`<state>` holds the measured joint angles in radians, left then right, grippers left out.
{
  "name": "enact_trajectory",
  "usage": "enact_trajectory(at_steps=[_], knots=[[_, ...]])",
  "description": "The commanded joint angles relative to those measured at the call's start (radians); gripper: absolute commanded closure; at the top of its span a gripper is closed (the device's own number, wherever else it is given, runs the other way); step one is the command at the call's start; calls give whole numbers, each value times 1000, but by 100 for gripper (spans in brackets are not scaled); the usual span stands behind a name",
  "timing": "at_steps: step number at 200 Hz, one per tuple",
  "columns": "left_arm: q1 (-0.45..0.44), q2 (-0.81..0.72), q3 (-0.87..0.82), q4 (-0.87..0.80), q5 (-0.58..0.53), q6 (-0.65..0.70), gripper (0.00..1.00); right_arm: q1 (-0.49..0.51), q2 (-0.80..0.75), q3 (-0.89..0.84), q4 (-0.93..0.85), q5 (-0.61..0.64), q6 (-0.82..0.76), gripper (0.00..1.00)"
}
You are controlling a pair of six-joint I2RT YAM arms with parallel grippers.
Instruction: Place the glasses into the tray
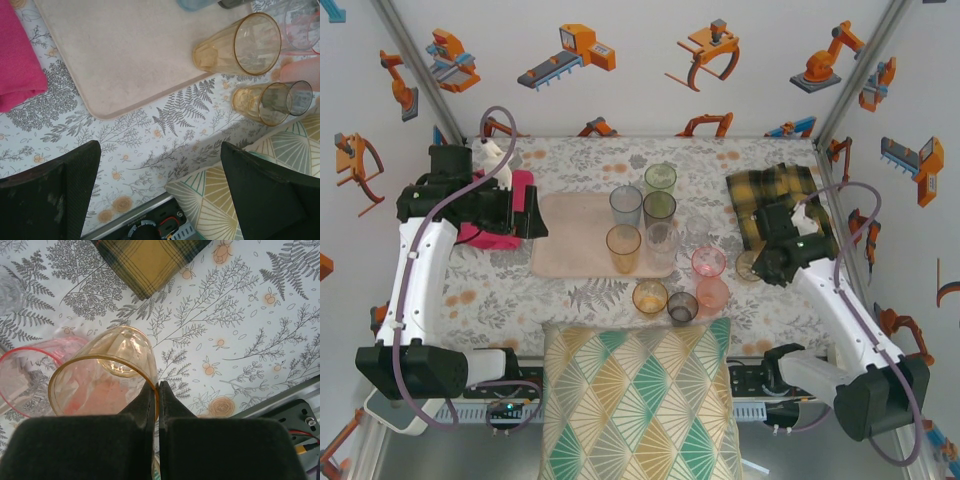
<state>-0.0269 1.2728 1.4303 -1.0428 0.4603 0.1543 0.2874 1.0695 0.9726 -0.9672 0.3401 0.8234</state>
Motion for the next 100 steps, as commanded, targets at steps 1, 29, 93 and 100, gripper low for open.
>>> enact_trajectory(at_steps=[1, 29, 93, 100], knots=[[20, -15, 6, 14, 11, -34, 3, -6, 14, 81, -37, 43, -51, 100], [37, -12, 7, 22, 11, -49, 3, -5, 61, 162, -48, 39, -91, 100], [66, -13, 1, 45, -35, -74, 3, 6, 172, 358, -17, -5, -153, 100], [72, -12, 1, 49, -41, -80, 3, 12, 192, 386, -16, -7, -161, 100]])
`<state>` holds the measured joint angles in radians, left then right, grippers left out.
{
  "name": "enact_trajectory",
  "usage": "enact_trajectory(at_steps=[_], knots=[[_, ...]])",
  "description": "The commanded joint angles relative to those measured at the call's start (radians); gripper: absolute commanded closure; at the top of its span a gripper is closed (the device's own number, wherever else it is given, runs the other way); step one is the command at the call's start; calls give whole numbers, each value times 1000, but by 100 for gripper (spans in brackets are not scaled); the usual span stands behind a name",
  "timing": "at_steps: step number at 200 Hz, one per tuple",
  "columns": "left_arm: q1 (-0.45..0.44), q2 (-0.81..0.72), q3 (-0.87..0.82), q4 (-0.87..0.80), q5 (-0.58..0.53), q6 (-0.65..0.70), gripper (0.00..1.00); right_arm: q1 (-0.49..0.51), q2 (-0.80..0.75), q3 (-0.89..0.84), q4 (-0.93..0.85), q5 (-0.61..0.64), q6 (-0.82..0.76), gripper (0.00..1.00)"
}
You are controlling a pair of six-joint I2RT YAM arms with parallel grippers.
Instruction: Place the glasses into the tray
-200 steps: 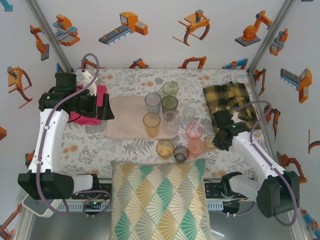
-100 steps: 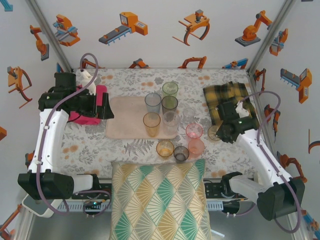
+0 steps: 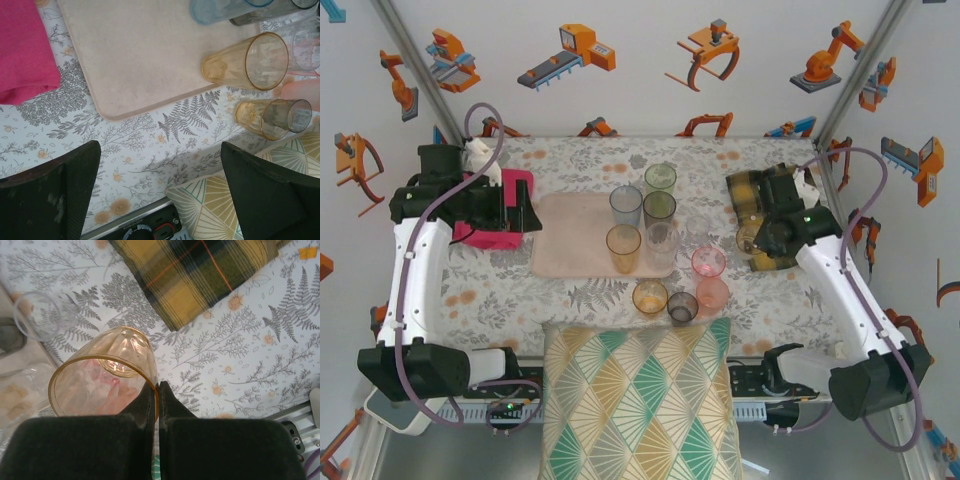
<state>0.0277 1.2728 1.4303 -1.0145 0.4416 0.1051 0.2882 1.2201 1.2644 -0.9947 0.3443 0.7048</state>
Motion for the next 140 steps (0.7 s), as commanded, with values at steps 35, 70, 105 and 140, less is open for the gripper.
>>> enact_trajectory(at_steps=[35, 70, 105, 140], knots=[[49, -16, 0, 35, -43, -57, 3, 87, 161, 274, -8, 15, -83, 100], [62, -27, -12, 46, -63, -69, 3, 201, 295, 472, -27, 28, -108, 100], [84, -36, -11, 56, -92, -94, 3, 330, 436, 687, -54, 45, -135, 100], [118, -41, -19, 73, -98, -124, 3, 442, 581, 893, -80, 21, -154, 100]])
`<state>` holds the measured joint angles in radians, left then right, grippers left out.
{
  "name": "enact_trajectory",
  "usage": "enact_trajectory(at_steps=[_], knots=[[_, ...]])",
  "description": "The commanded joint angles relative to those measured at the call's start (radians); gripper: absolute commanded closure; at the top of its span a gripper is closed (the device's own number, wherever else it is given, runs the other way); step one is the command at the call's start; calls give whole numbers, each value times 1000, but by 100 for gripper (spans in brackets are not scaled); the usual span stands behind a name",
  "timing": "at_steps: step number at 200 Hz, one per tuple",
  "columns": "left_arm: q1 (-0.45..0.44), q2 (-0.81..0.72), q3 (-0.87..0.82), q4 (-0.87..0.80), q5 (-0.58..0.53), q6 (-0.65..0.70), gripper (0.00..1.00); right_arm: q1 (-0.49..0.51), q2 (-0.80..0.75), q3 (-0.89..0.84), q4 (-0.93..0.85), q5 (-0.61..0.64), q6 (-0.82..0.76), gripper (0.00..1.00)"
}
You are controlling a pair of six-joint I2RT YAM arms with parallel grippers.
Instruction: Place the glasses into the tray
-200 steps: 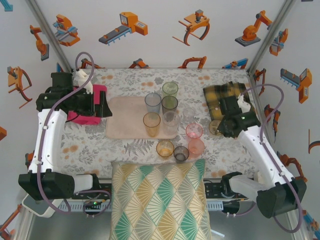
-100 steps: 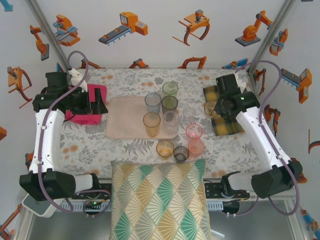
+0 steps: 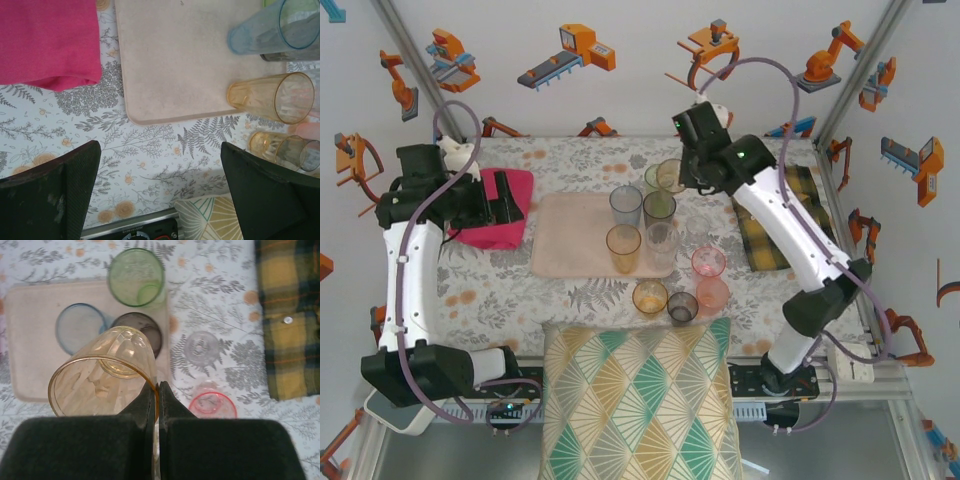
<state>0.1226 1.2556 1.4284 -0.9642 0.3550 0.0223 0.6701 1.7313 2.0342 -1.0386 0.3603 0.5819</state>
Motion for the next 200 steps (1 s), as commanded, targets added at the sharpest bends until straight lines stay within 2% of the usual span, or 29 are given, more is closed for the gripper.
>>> enact_trajectory(at_steps=[1, 38, 91, 200], knots=[[24, -25, -18, 22, -11, -43, 3, 64, 74, 128, -37, 3, -32, 100], [54, -28, -20, 37, -13, -71, 3, 164, 221, 293, -42, -35, -47, 100], [76, -31, -6, 38, -11, -79, 3, 268, 383, 431, -24, -83, -63, 100], [119, -31, 6, 28, 17, -92, 3, 339, 548, 419, 9, -126, -84, 100]])
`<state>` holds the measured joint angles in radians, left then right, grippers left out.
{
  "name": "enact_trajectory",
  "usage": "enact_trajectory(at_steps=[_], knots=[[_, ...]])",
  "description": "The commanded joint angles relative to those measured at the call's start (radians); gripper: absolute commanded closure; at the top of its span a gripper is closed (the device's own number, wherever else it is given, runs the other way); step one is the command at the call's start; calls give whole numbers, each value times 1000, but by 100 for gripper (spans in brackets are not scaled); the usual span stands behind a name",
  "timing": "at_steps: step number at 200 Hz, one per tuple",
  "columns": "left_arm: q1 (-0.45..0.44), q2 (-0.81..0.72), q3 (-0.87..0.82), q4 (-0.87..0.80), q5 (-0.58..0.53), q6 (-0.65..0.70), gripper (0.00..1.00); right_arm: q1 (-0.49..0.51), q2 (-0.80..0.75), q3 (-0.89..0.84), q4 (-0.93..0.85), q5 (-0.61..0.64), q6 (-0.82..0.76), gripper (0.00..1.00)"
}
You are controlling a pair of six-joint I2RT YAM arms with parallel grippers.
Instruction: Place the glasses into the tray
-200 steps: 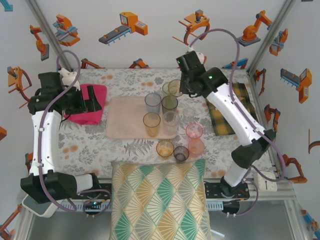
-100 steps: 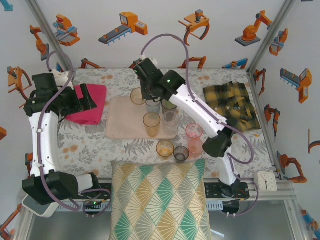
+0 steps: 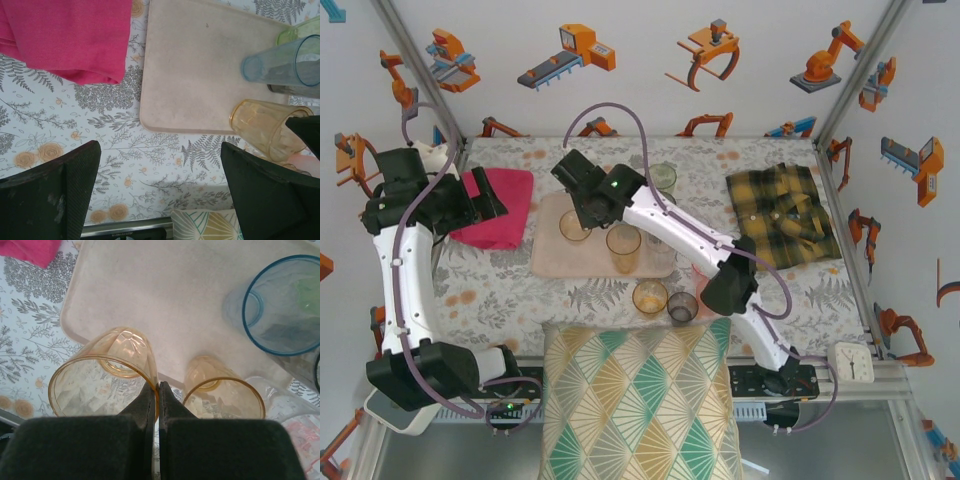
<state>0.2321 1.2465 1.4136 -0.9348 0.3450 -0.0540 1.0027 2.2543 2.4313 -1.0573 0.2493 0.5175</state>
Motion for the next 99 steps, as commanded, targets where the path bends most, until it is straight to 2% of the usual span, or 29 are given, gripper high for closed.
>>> enact_trajectory(at_steps=[1, 99], knots=[[9, -22, 20, -1, 27, -15, 3, 7, 27, 22, 28, -15, -19, 100], [18, -25, 5, 7, 35, -18, 3, 8, 128, 14, 38, 7, -30, 100]])
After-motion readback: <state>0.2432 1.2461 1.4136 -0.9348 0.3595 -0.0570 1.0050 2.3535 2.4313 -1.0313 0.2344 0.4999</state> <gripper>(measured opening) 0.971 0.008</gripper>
